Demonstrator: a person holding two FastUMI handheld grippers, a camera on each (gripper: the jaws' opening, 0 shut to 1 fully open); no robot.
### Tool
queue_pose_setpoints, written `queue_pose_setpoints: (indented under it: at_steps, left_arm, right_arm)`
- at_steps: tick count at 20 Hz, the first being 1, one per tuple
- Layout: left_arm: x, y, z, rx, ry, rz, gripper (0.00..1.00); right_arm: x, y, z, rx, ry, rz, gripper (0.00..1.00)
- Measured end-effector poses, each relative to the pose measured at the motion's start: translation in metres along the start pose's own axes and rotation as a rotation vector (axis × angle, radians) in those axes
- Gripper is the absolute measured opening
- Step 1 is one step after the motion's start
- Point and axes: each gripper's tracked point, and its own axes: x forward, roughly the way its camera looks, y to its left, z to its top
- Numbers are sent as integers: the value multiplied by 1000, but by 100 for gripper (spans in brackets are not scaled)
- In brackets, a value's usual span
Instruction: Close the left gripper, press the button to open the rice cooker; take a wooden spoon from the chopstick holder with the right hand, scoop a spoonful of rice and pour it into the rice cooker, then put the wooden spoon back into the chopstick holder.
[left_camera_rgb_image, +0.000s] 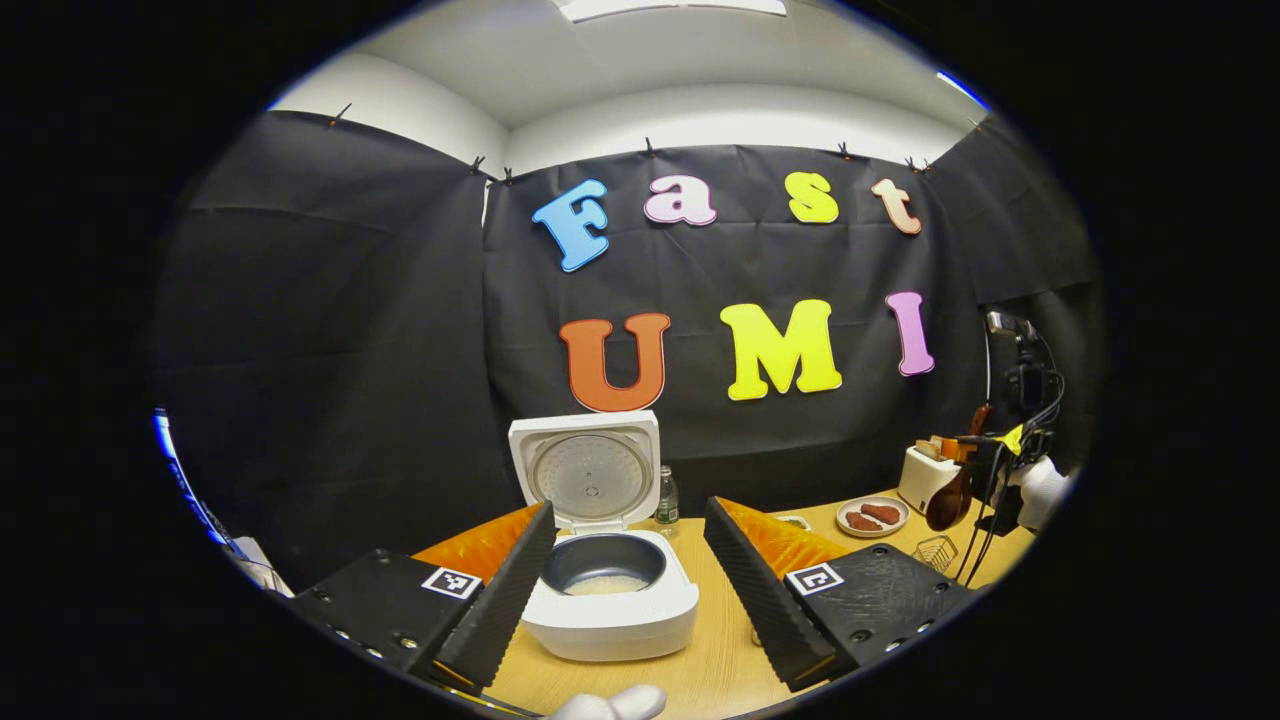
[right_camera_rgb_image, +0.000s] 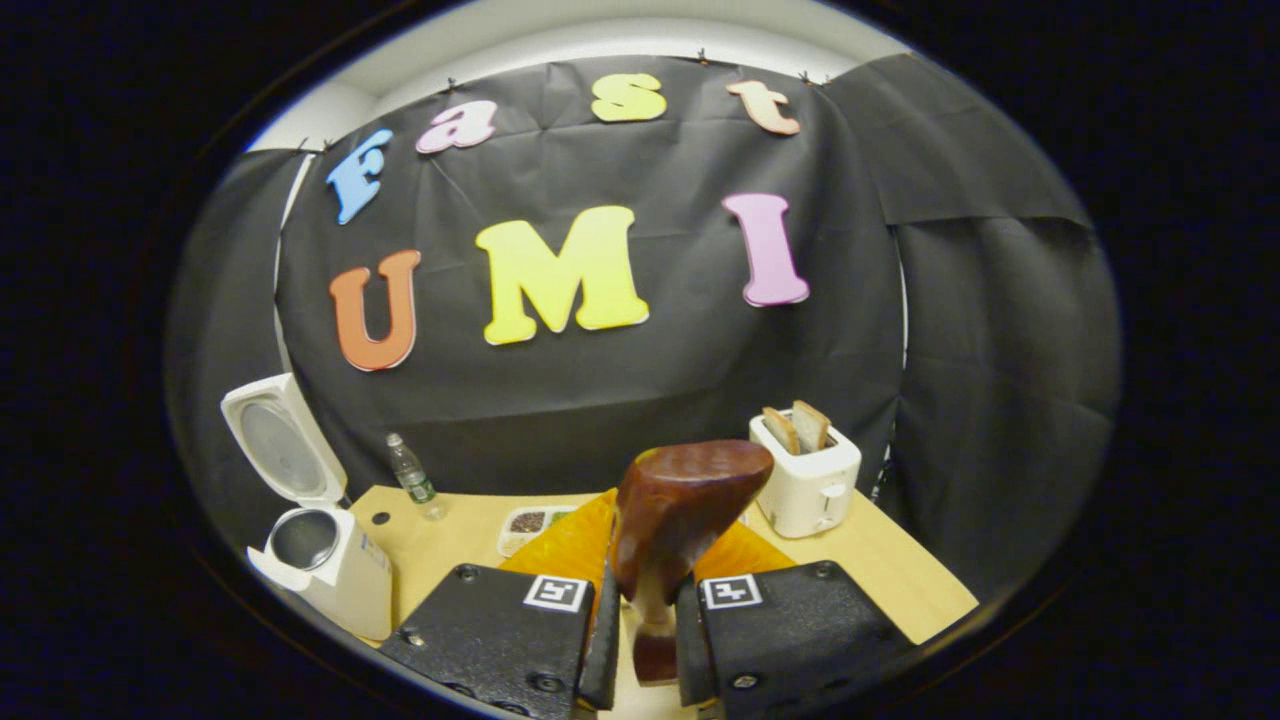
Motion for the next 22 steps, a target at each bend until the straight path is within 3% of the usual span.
queue_pose_setpoints:
  at_steps: [6, 14, 22]
  left_arm:
    - [0, 12, -5, -6, -1, 6, 95]
    - [0, 22, -14, 16, 13, 11, 95]
    - [-4, 33, -29, 38, 47, 36, 95]
  right_arm:
    - [9, 72, -36, -9, 38, 73, 29]
    - [34, 102, -134, -54, 157, 73, 29]
    - [55, 106, -193, -351, 220, 27, 29]
